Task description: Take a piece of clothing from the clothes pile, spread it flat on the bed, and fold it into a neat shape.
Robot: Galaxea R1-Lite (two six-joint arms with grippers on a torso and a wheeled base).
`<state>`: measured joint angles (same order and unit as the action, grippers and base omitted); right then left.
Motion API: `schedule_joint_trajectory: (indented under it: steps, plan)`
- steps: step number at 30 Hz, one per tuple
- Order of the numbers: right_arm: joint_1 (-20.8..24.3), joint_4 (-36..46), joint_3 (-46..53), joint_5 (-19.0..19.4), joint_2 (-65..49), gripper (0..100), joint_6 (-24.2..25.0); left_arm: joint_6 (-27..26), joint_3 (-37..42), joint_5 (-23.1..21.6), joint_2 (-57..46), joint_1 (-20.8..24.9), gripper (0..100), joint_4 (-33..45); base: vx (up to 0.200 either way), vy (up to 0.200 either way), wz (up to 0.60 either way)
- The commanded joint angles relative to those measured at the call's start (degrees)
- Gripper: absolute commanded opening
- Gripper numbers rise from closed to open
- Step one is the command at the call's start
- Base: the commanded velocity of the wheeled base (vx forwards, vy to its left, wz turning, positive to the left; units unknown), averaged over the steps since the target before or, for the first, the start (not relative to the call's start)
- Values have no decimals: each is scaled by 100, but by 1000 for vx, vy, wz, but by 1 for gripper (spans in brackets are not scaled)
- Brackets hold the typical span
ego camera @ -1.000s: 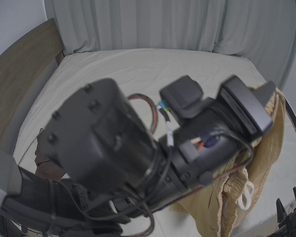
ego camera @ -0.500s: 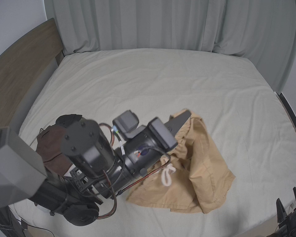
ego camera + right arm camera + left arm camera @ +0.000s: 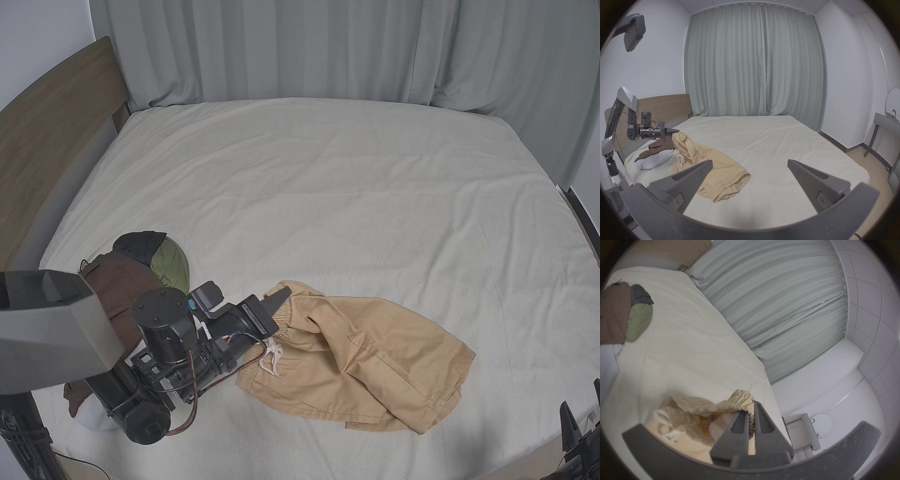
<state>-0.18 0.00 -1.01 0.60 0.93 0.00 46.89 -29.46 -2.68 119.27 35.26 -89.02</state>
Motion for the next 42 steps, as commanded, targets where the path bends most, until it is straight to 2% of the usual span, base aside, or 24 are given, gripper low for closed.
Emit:
schedule_joint_trajectory:
  steps: [1, 9, 14, 19, 23, 26, 42]
  plan:
    - [1, 0, 101, 2, -31, 100, 0, -127, 46, 5, -36, -414, 0, -2, 0, 0, 0]
    - [1, 0, 101, 2, -31, 100, -9, -461, 55, -39, -150, -1100, 0, -2, 0, 0, 0]
    - [1, 0, 101, 2, -31, 100, -9, -549, 90, -75, -159, -1276, 0, -2, 0, 0, 0]
    - [1, 0, 101, 2, -31, 100, -9, -883, 187, -145, -141, -1434, 0, -2, 0, 0, 0]
    - [1, 0, 101, 2, -31, 100, -9, -1226, 389, -426, -97, -1636, 0, -2, 0, 0, 0]
    - [1, 0, 101, 2, -31, 100, -18, -1261, 450, -549, -53, -1768, 0, 7, 0, 0, 0]
    - [1, -9, 101, 2, -31, 100, -44, -1287, 143, -540, 316, -1864, 0, -2, 0, 0, 0]
